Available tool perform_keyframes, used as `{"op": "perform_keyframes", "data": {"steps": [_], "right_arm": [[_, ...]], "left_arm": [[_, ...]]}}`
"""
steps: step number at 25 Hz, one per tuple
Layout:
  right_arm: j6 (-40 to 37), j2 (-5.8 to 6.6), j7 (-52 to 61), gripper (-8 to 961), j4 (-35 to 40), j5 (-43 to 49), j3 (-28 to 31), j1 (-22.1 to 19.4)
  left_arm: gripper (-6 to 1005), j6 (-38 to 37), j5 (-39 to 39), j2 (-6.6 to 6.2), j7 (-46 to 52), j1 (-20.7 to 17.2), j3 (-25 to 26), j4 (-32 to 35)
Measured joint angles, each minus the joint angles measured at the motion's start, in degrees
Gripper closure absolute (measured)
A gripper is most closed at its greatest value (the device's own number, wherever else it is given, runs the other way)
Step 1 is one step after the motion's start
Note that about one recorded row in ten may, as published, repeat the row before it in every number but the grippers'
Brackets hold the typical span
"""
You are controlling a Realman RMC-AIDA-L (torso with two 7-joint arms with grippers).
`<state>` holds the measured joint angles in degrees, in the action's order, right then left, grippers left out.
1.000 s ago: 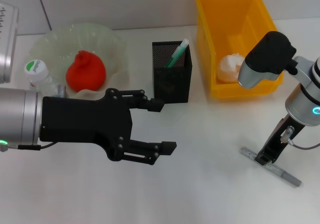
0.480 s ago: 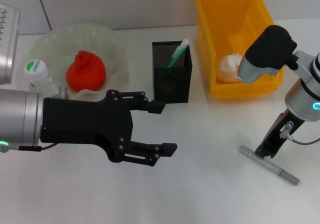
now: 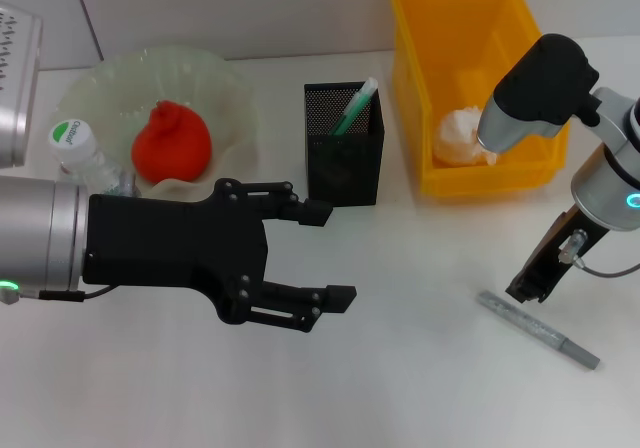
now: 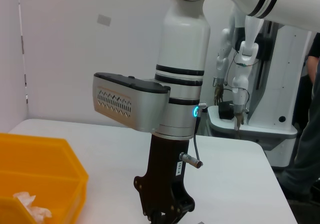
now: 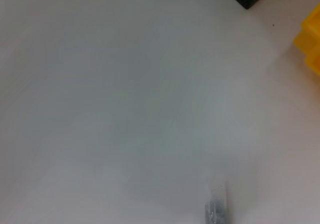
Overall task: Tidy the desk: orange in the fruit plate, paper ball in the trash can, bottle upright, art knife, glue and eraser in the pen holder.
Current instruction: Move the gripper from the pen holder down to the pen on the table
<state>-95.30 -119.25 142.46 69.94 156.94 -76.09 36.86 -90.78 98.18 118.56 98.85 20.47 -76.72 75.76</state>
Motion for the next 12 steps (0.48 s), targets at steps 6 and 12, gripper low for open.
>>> {"op": "perform_keyframes", "data": {"steps": [6, 12], "right_arm": [[-0.59, 0.13, 0.44, 907, -0.49, -0.07, -0.23, 0.18], [-2.31, -0.01, 0.11, 729, -0.08, -0.51, -0.53, 0.22]], "left_arm": [[154, -0.01, 0.0, 0.0, 0.01, 0.01, 0.0, 0.0], [154, 0.13, 0.0, 0.0, -0.01, 0.0, 0.0, 0.0]]}}
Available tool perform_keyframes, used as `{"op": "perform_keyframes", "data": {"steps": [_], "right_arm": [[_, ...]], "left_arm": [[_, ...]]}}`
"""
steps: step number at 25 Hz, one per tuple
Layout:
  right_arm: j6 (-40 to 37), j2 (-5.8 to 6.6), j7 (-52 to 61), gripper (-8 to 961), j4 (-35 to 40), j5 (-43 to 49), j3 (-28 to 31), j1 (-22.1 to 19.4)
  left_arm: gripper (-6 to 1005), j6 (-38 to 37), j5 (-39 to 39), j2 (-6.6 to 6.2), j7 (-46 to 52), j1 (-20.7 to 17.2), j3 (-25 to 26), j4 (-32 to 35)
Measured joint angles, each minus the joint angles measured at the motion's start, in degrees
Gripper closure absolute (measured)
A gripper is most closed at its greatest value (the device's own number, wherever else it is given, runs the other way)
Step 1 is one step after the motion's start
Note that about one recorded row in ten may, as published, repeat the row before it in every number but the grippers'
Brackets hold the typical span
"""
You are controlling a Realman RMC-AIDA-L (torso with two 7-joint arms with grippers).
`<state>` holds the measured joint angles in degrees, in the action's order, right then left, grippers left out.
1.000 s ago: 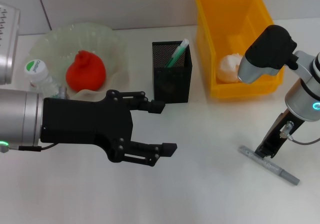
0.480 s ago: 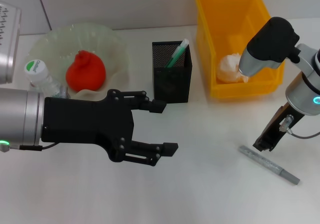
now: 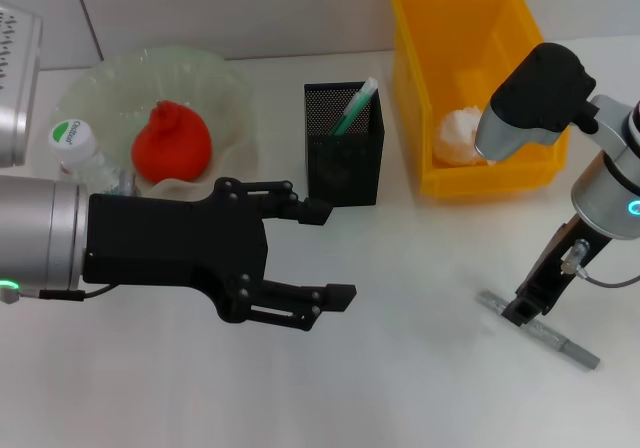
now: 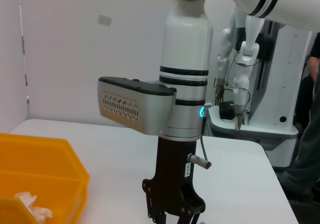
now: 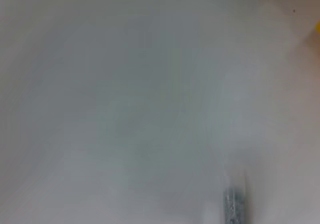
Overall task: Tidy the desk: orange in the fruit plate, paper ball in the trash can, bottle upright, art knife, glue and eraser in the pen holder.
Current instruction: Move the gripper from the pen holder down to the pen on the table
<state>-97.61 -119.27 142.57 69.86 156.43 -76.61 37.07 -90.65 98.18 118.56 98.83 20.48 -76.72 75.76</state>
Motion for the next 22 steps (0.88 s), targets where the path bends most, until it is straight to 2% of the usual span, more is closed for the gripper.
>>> {"op": "perform_keyframes", "data": {"steps": [4, 22], "right_arm": [[-0.29, 0.0, -0.42, 648, 0.08, -0.08, -0.03, -0.07], [-0.1, 0.0, -1.2, 648, -0.31, -0.53, -0.03, -0.05]], "left_arm": [[154, 0.08, 0.0, 0.0, -0.01, 0.0, 0.0, -0.05], [154, 0.4, 0.0, 0.0, -0.05, 0.03, -0.09, -0.09]]}}
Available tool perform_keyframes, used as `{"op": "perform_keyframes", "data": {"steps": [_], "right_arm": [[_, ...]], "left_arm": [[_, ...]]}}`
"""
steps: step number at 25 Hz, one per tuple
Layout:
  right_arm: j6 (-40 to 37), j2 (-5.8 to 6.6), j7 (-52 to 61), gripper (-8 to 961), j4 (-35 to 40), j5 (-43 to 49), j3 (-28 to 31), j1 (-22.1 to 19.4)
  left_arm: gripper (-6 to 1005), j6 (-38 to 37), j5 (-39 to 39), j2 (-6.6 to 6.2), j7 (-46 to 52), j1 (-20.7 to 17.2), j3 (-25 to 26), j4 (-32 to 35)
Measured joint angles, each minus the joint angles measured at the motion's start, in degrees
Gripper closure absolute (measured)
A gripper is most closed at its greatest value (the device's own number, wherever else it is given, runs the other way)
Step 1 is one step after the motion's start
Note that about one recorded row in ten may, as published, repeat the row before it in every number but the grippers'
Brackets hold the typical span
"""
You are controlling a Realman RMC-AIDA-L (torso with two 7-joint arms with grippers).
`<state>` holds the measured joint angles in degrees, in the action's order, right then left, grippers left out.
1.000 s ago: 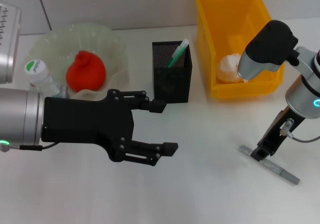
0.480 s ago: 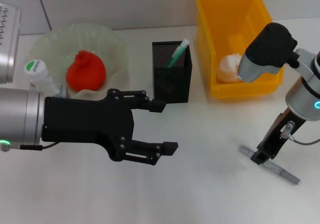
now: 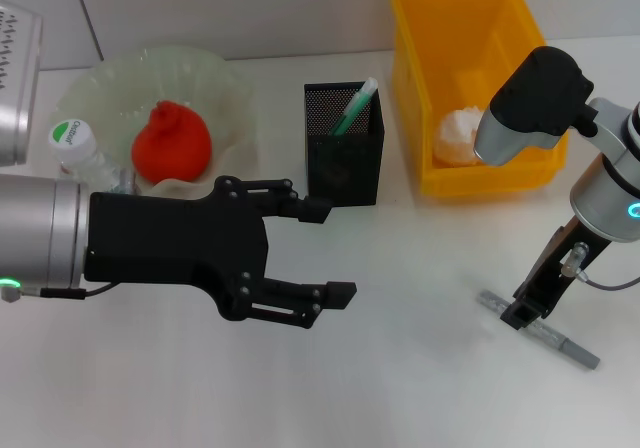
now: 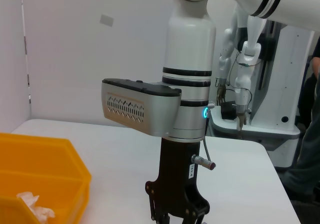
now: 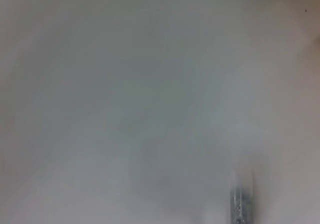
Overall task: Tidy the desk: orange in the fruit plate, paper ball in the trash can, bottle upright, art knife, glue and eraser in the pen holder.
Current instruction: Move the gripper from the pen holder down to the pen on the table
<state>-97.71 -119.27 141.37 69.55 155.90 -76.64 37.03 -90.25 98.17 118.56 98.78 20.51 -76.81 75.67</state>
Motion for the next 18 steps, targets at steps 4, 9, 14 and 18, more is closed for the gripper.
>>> {"op": "perform_keyframes", "data": {"steps": [4, 9, 14, 18], "right_arm": [[0.17, 0.0, -0.03, 648, -0.03, 0.11, 0.0, 0.03], [0.22, 0.0, -0.05, 649, -0.04, 0.26, 0.0, 0.04], [0.24, 0.0, -0.05, 649, -0.27, 0.28, 0.0, -0.14], [0.28, 0.0, -0.05, 649, -0.3, 0.28, 0.0, -0.23]], "left_arm": [[154, 0.0, 0.0, 0.0, 0.0, 0.04, 0.0, 0.0], [154, -0.01, 0.0, 0.0, 0.0, 0.06, 0.0, 0.0], [154, -0.01, 0.0, 0.0, 0.0, 0.06, 0.0, 0.0], [154, -0.01, 0.0, 0.07, 0.0, 0.06, -0.07, 0.0]]}}
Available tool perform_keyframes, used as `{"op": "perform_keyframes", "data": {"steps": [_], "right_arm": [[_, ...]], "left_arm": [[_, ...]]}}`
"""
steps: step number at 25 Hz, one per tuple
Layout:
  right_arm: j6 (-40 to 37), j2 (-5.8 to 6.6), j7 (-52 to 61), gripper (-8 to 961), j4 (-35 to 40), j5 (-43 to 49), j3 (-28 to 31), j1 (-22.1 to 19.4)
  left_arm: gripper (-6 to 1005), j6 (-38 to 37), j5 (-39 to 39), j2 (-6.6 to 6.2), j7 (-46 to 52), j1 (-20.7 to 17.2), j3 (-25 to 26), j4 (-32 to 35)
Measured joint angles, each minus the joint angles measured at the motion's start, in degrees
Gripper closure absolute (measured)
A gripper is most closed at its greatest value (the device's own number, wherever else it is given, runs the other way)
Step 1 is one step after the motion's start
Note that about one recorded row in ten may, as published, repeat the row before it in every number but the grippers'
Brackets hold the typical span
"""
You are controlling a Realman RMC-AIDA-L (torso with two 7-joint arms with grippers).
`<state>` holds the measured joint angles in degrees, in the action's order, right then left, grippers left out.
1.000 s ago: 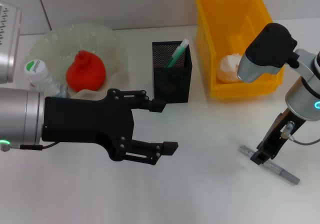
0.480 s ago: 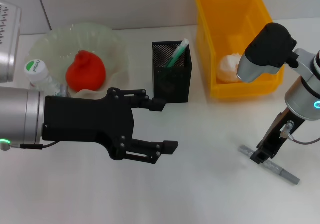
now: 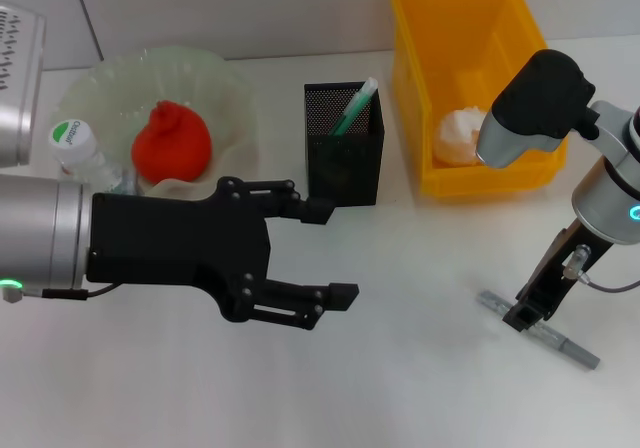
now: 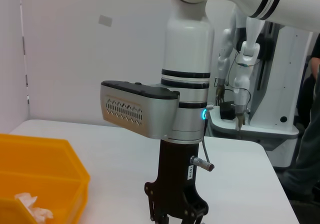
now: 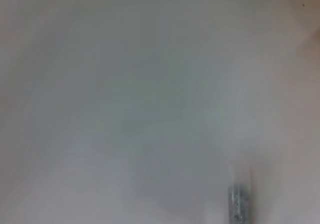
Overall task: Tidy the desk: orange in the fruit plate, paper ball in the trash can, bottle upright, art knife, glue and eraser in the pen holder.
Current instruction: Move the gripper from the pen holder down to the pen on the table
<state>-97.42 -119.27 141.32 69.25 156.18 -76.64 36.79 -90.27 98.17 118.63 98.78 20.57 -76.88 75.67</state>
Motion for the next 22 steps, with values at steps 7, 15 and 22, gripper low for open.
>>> {"op": "perform_keyframes", "data": {"steps": [7, 15, 22], "right_arm": [[0.38, 0.0, 0.0, 649, -0.77, 0.0, 0.0, 0.0], [0.63, 0.0, 0.0, 653, -0.79, 0.0, -0.09, 0.03], [0.89, 0.0, 0.01, 657, -1.74, 0.06, -0.34, 0.16]], "left_arm": [[154, 0.0, 0.0, 0.03, 0.0, 0.0, -0.32, 0.0], [154, -0.08, 0.0, 0.02, 0.0, 0.0, -0.4, 0.0], [154, -0.09, 0.0, 0.02, 0.0, 0.0, -0.37, 0.0]]}}
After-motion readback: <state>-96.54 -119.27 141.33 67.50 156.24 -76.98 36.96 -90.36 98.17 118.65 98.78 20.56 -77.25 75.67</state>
